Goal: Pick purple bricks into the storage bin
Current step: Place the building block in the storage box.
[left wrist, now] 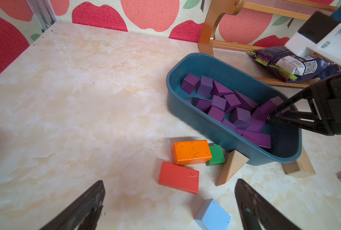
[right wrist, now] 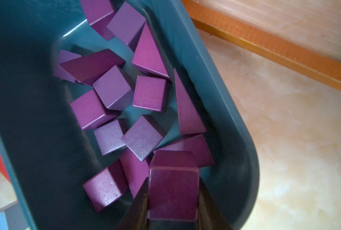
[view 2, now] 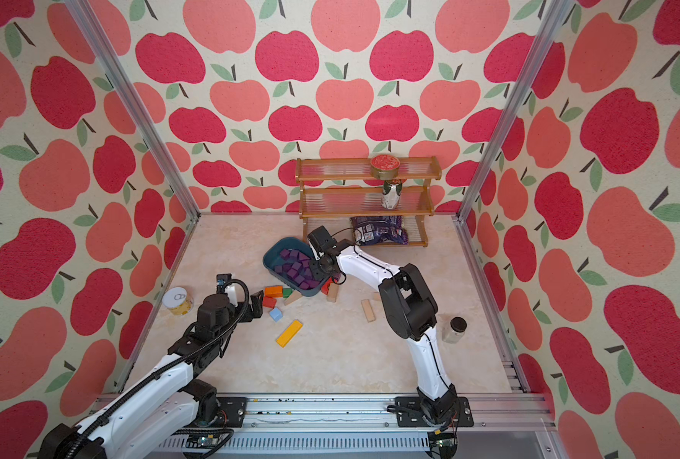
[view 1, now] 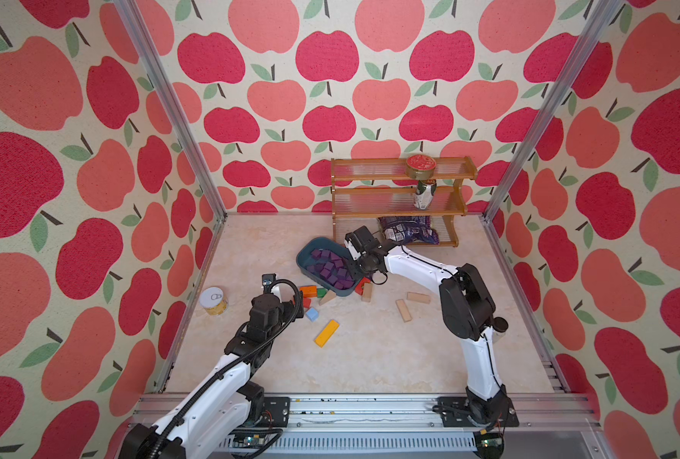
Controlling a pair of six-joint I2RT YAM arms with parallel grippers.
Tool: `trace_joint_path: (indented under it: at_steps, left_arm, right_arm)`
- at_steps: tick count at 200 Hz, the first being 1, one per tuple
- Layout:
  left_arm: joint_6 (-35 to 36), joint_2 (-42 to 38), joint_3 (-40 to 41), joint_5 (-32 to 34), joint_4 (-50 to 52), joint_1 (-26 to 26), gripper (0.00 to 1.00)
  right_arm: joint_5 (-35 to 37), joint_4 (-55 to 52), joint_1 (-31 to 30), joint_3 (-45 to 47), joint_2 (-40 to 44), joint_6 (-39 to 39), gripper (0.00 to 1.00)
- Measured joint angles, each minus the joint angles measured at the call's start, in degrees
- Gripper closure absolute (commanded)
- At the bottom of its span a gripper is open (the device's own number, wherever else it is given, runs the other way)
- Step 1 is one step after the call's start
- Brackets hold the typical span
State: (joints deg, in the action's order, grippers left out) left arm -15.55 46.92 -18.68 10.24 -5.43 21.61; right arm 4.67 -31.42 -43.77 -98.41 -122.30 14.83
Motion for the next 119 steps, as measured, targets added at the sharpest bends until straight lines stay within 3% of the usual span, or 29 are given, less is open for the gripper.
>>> trace_joint_path:
  at_steps: [119]
  left_arm:
    - [0.0,0.0,0.0,0.0,0.0,0.0,0.01]
  right_arm:
    - [0.8,-4.4,0.0,-9.5,-6.1,-1.9,0.79]
